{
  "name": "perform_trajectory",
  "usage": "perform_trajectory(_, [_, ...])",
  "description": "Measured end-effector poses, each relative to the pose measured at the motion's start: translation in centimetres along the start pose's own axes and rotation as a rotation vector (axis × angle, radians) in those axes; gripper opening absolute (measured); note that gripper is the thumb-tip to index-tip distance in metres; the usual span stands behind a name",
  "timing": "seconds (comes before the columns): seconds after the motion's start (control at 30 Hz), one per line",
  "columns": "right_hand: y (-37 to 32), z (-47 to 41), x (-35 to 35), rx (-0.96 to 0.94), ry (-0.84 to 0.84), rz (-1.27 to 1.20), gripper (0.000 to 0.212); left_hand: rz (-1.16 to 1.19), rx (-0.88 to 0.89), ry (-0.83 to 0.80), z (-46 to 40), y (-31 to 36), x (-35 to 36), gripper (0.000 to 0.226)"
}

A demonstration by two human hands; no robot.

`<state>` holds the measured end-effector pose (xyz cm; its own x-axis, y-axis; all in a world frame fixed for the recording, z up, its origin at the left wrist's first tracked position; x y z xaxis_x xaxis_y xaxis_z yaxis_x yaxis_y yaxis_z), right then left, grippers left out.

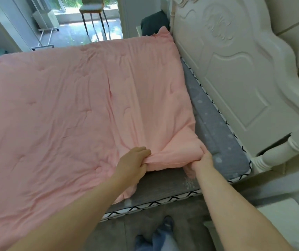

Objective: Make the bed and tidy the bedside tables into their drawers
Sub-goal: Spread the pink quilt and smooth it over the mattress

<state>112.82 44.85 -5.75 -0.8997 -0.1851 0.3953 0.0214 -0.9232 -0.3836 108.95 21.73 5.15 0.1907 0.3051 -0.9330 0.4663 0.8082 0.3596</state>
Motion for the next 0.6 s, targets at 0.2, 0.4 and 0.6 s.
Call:
perform_trajectory(0.2, [-2.1, 4.9, 2.9, -0.343, -0.175, 0.267, 0.068, 0.474, -0.45, -0.507, 1.0, -1.0, 5.4, 0.061])
perform_trajectory(0.4, [1.7, 8.7, 3.6, -0.441, -0.409, 0.781, 0.052, 1.196, -0.702, -0.399, -0.8, 2.6, 5.2, 0.1])
perform_trajectory(0.6, [4.9, 11.0, 2.0, -0.41, -0.612, 1.114, 0.041, 1.199, -0.877, -0.473, -1.5, 2.7, 7.0, 0.062])
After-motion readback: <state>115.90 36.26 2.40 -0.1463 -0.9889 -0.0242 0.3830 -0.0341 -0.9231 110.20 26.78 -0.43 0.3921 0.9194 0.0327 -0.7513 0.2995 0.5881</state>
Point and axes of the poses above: each hand's wrist, its own z-axis away from the middle knuckle, its own x-axis out of the palm, y = z × x, the point moved 8 cm from there along -z, towards the middle knuckle, and after that the axes turned 8 degrees about -z, right-handed, at the moved point
